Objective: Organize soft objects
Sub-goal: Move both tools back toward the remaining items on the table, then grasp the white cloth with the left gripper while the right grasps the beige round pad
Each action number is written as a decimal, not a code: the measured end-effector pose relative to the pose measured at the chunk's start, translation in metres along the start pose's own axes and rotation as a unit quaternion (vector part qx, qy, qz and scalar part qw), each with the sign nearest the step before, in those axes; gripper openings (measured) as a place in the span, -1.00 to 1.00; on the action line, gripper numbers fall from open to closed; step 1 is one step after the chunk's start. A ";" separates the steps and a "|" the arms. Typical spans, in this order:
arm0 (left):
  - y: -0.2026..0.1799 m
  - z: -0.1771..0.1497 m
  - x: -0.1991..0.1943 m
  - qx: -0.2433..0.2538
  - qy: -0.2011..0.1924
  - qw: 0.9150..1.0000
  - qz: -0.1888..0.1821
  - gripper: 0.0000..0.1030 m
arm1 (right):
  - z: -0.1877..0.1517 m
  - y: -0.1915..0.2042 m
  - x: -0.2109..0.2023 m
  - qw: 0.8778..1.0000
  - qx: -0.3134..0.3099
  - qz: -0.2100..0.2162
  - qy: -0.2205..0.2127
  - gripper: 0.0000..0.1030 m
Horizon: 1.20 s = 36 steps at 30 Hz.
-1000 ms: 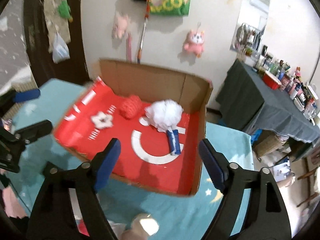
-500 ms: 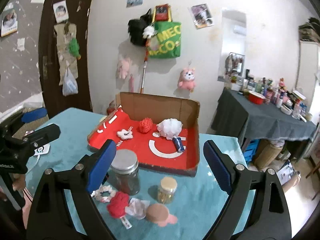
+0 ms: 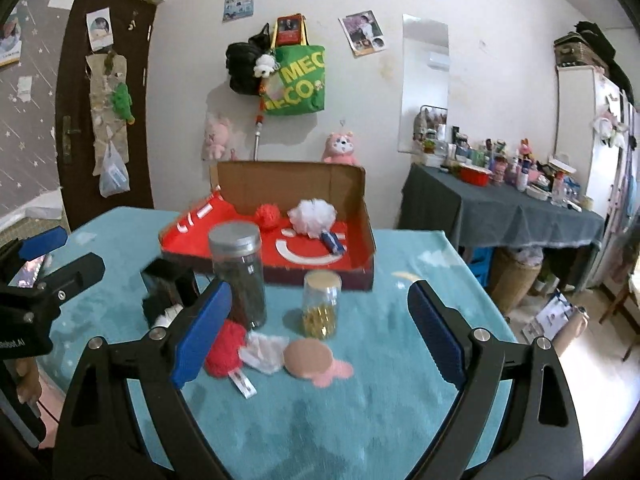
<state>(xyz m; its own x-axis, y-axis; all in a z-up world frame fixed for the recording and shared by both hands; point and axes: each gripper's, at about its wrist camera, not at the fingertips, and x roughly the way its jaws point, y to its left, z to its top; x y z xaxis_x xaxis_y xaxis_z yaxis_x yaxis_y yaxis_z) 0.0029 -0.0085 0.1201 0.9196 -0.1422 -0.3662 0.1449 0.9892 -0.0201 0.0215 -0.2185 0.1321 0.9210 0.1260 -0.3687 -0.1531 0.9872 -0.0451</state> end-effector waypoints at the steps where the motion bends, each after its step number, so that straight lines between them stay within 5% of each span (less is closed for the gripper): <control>1: 0.001 -0.006 0.006 -0.004 0.011 1.000 -0.002 1.00 | -0.006 0.000 0.004 1.000 0.001 -0.001 0.008 0.76; 13: 0.008 -0.054 0.047 -0.028 0.097 0.995 0.000 1.00 | -0.056 -0.001 0.043 0.997 0.012 0.006 0.082 0.76; 26: 0.024 -0.054 0.076 -0.027 0.142 0.989 0.024 0.99 | -0.066 -0.014 0.085 0.988 0.027 0.023 0.148 0.76; 31: 0.027 -0.055 0.091 -0.015 0.173 0.985 0.021 0.84 | -0.063 -0.023 0.109 0.981 0.025 0.042 0.190 0.76; 36: 0.028 -0.059 0.104 -0.012 0.208 0.978 0.009 0.42 | -0.060 -0.025 0.132 0.970 0.021 0.076 0.230 0.75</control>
<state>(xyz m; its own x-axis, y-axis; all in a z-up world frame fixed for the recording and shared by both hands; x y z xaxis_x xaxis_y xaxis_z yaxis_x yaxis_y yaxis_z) 0.0809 0.0066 0.0264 0.6936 -0.1041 -0.7128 0.1174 0.9926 -0.0307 0.1258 -0.2325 0.0285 0.6299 0.2232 -0.7439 -0.2511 0.9649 0.0768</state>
